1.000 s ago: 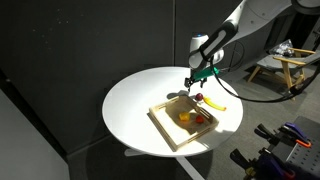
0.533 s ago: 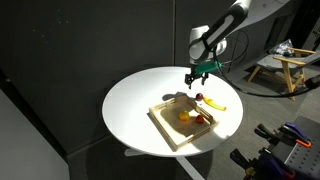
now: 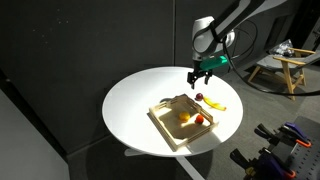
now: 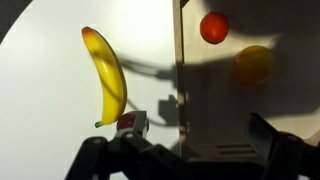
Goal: Move the toy plum from the tray to the table
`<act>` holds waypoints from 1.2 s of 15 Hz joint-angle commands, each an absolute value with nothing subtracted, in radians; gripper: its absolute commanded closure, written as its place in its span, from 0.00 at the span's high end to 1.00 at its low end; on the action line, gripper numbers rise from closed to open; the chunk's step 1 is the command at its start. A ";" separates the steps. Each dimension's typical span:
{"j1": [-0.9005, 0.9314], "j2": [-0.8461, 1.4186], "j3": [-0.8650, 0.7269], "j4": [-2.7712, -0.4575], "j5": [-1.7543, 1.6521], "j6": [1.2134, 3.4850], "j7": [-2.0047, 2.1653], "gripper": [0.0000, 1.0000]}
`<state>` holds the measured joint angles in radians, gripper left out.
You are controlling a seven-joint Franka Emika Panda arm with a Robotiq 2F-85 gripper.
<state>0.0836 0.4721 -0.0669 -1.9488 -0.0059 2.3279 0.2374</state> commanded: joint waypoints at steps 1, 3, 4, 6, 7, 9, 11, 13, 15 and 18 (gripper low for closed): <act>0.085 0.349 -0.046 -2.071 -0.030 2.314 0.204 1.00; 0.088 0.299 -0.035 -2.121 -0.034 2.312 0.194 1.00; 0.089 0.278 -0.031 -2.140 -0.036 2.311 0.191 1.00; 0.090 0.232 -0.021 -2.183 -0.037 2.309 0.191 1.00; 0.090 0.211 -0.017 -2.201 -0.039 2.308 0.193 1.00; 0.091 0.167 -0.010 -2.237 -0.041 2.304 0.203 1.00; 0.089 0.122 -0.003 -2.274 -0.040 2.305 0.208 1.00; 0.086 0.080 0.003 -2.308 -0.039 2.308 0.210 1.00; 0.083 0.039 0.010 -2.339 -0.031 2.306 0.202 1.00; 0.081 -0.019 0.019 -2.385 -0.022 2.316 0.192 1.00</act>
